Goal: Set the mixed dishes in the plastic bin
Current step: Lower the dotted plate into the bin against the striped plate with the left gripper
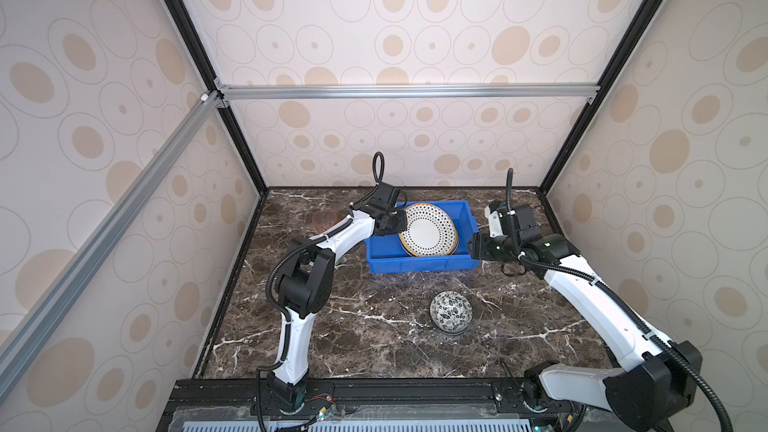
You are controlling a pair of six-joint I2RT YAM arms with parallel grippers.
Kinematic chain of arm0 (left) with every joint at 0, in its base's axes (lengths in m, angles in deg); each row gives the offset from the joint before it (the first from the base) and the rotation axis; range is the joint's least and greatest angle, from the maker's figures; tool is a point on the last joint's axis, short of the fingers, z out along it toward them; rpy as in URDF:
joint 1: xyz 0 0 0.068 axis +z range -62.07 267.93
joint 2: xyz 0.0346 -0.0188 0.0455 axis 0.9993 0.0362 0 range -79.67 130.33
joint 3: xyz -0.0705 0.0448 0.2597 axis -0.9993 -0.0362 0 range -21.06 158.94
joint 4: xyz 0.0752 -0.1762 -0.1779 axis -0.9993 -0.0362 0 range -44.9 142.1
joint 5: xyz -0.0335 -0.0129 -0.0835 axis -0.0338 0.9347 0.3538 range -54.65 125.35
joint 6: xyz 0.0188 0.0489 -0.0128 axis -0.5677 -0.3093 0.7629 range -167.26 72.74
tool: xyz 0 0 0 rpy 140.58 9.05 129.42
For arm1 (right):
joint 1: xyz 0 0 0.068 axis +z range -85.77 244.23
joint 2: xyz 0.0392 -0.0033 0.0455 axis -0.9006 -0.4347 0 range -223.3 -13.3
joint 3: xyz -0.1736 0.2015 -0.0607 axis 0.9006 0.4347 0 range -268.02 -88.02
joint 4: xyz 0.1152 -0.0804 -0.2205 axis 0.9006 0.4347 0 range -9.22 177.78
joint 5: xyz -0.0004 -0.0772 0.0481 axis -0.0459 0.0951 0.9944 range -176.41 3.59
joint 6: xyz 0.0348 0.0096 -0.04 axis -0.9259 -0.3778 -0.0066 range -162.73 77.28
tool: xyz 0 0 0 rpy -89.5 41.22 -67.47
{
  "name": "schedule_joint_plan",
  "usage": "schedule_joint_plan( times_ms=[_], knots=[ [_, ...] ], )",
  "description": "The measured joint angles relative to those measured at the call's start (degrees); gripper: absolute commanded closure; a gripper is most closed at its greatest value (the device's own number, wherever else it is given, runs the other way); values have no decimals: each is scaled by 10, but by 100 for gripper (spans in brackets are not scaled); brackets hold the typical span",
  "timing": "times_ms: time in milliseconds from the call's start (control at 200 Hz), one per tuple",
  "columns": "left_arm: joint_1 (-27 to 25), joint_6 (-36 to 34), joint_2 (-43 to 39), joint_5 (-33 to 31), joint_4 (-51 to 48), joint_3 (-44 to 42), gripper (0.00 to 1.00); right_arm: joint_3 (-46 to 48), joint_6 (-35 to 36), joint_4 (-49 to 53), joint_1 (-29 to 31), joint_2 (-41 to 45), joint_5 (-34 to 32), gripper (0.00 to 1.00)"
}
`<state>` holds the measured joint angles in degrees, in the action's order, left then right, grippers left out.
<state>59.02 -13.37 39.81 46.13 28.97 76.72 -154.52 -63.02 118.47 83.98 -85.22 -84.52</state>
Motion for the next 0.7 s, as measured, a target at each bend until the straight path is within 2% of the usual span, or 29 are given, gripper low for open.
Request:
schedule_joint_plan(
  times_ms=[700],
  knots=[
    [2, 20, 21, 1, 16, 0, 100, 0, -4, 0, -1, 0, 14, 35]
  ],
)
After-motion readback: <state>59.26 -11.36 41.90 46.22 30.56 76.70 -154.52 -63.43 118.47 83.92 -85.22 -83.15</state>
